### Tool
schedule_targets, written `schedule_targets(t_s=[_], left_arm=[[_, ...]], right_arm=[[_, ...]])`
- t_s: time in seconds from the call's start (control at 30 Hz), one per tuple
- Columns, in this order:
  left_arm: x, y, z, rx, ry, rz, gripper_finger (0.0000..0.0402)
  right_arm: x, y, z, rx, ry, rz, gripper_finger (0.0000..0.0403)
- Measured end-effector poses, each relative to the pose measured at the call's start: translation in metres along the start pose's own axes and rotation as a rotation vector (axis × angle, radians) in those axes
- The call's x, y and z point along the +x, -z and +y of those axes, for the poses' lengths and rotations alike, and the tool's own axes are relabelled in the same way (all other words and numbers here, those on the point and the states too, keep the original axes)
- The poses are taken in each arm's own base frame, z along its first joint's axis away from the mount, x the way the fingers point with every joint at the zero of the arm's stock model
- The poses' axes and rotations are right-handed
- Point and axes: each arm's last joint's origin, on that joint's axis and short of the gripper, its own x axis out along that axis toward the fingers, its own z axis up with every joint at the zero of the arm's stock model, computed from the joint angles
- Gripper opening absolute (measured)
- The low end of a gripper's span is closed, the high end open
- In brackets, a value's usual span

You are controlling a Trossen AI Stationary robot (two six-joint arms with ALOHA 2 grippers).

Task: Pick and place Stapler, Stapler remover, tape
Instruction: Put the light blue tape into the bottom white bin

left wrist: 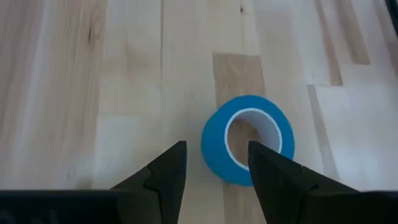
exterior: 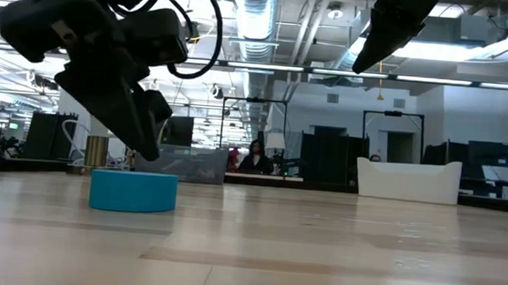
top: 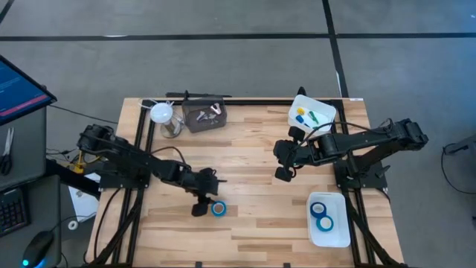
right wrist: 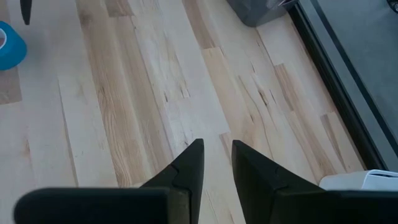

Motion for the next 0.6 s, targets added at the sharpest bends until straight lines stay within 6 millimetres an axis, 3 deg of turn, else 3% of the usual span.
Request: schedule_targets(t_s=[0.6], left_arm=[[0.023,0.007,0.002,-0.106,0.025,0.050,0.0164]], right_arm=[[0.000,0.000,0.000,-0.001,0.000,0.000,0.0075]])
